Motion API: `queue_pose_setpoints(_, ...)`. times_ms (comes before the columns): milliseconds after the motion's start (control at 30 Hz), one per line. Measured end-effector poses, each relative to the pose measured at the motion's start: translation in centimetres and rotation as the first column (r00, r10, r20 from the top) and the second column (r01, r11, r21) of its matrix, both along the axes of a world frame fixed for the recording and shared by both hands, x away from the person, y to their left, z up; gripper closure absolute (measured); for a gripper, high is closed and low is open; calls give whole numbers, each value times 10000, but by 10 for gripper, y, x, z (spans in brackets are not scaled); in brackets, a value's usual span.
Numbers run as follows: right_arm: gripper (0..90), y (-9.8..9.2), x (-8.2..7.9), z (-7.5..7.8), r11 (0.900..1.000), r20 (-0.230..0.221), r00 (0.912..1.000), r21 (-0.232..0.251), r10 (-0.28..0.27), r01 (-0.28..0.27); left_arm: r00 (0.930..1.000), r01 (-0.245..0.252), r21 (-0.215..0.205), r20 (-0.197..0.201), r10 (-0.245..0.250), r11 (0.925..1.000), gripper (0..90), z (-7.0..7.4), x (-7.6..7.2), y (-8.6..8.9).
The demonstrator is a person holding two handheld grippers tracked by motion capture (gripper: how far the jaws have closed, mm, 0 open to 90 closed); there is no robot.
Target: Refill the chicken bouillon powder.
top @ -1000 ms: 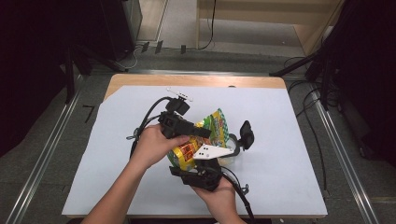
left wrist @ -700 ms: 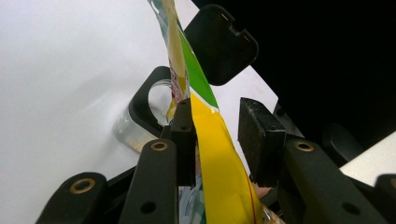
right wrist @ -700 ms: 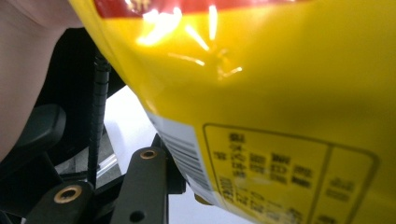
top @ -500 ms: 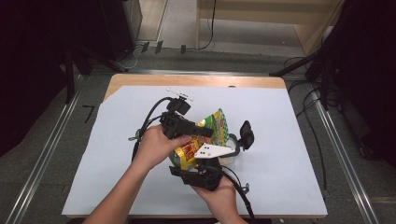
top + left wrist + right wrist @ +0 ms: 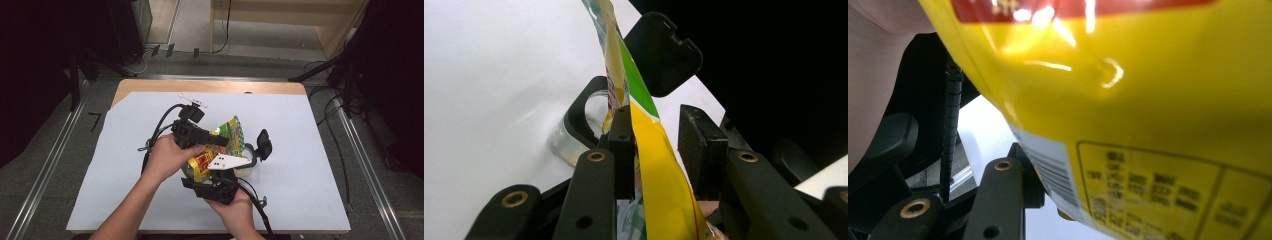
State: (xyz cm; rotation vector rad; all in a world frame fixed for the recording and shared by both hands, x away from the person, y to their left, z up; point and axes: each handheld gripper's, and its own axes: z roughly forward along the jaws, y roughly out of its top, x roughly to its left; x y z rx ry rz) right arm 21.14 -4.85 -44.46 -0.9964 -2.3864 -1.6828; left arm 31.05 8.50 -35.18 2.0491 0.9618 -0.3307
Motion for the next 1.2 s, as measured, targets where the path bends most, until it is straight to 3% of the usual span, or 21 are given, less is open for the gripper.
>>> queue_pose_setpoints(1200,631,1,0,0,10000,-83,10000,29,-42,42,9997,-11,83,245,9,10000,686,2,-2,-1)
